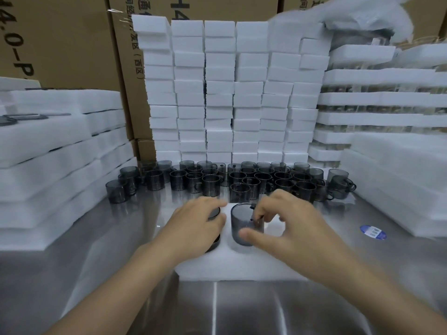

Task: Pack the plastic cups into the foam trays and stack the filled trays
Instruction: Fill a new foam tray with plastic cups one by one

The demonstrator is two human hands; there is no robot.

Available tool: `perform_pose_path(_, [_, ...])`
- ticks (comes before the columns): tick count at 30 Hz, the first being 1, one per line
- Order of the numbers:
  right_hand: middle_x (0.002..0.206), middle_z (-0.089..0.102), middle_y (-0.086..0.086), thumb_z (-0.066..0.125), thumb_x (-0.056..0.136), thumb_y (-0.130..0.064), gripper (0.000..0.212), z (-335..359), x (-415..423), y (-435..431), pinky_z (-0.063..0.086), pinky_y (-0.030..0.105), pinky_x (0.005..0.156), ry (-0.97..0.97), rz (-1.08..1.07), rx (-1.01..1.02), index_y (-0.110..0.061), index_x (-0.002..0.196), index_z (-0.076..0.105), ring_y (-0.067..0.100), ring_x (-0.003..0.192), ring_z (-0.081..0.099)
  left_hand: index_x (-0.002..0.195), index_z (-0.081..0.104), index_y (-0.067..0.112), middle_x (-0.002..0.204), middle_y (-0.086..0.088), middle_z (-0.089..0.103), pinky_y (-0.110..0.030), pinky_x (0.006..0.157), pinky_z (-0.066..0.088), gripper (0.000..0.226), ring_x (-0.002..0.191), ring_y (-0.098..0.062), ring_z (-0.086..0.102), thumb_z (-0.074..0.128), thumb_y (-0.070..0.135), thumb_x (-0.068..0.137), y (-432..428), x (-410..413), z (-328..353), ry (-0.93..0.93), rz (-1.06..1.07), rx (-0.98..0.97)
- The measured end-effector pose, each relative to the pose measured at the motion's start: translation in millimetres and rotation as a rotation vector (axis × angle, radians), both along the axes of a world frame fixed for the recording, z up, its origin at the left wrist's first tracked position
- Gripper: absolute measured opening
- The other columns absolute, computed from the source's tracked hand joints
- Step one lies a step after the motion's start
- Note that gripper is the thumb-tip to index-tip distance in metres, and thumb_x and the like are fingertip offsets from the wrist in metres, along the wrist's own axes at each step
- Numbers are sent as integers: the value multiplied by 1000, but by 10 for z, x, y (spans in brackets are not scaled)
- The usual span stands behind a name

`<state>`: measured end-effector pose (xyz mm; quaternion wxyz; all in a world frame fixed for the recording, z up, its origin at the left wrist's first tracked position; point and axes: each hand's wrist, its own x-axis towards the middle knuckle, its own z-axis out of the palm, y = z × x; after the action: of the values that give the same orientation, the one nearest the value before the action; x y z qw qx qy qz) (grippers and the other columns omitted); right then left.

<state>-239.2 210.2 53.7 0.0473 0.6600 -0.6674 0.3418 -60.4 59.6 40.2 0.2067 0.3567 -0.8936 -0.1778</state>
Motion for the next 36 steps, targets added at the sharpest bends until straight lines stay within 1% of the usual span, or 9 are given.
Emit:
perform_pose_path(5, [101,46,-19,46,75,-88,54,-29,156,31,54,35,76,111,9,63,-37,88,55,5,87,57,150,57,38,159,15,50,-38,123,30,40,150,-14,39,44,38,113,-6,1,-10,-5,24,-10])
perform_pose_path(9, [96,52,-17,48,75,-90,57,16,112,38,53,34,79,100,-3,93,-35,85,59,3,89,58,125,71,36,135,16,65,-43,115,39,43,136,-13,51,36,56,111,-26,-23,-17,9,-12,-2])
perform_pose_path(12, [94,56,-14,42,73,-92,60,32,98,40,53,35,79,107,-23,134,-35,85,58,3,89,58,133,70,45,140,23,63,-45,121,35,55,138,-7,50,36,76,102,-29,-3,13,56,-40,79])
perform_pose_path(17, [96,63,-21,50,74,-92,54,30,49,47,54,33,77,69,-6,164,-44,99,54,-2,85,58,100,61,82,116,45,59,-38,116,38,37,131,2,52,37,100,78,-52,27,74,95,-71,222])
perform_pose_path(21, [100,64,-28,39,75,-101,69,40,1,48,52,30,74,-39,17,129,-58,129,46,-3,84,63,133,65,59,140,32,59,-46,125,35,79,141,-2,48,48,103,70,-124,48,41,111,-81,259])
perform_pose_path(24, [101,60,-27,44,73,-100,67,41,-33,29,47,27,66,-70,17,128,-56,121,58,-1,80,60,146,59,49,156,25,47,-48,129,29,101,150,-4,38,51,106,64,-113,93,43,82,-56,269])
perform_pose_path(28, [93,65,-24,58,66,-94,57,12,-58,-19,49,28,65,-106,27,240,-52,104,66,5,70,59,151,52,49,161,25,41,-46,128,27,105,153,-6,31,53,104,63,-69,111,63,15,-65,223])
perform_pose_path(32, [98,63,-30,49,63,-99,64,16,-67,-38,49,26,68,-5,-5,306,-56,106,69,-4,86,58,155,49,45,163,21,40,-42,126,29,90,152,-8,33,61,91,79,-3,100,81,-32,-54,143])
perform_pose_path(36, [93,66,-25,52,68,-94,58,22,-44,-14,48,25,67,-9,-31,332,-56,108,68,-1,80,60,157,47,43,165,18,39,-39,126,27,83,153,-8,32,56,85,86,15,98,103,-74,-53,119])
